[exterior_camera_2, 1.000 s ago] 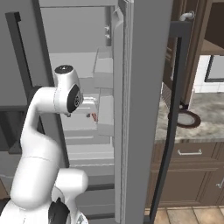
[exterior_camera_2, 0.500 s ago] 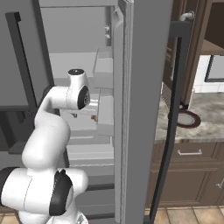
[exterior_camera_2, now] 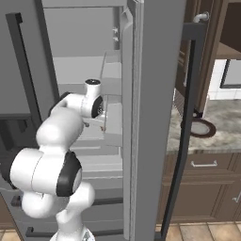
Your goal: Move the hot dog bun to the plate on the dining table and place the condiment next to that plate. Then navigate to the fridge and take the sausage and place it on the plate as well.
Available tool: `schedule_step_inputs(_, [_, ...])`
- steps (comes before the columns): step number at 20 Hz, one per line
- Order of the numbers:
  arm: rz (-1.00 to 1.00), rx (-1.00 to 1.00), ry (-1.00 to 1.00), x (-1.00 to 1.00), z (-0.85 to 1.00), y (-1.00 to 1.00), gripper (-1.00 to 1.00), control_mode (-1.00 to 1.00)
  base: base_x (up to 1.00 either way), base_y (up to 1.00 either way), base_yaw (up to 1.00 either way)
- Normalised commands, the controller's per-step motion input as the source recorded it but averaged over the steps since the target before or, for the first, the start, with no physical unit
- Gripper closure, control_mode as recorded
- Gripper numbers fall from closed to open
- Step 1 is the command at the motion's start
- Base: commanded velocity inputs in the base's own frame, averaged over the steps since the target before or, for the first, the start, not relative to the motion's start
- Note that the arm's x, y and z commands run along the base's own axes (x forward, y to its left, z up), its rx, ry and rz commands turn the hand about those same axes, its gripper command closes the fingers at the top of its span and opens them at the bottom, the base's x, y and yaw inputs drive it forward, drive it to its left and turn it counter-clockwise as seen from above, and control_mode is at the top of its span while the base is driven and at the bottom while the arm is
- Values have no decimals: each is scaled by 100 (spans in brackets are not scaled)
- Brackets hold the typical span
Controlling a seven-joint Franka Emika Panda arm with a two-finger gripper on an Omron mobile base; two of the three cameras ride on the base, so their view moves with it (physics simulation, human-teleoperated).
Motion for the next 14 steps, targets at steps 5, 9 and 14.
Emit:
schedule_step_inputs(5, [-9, 0, 0, 73, -35, 4, -100, -100, 0, 0, 0])
schedule_step_inputs(9, [-3, 0, 0, 71, -43, 0, -100, -100, 0, 0, 0])
schedule_step_inputs(14, [0, 0, 0, 66, -43, 0, -100, -100, 0, 0, 0])
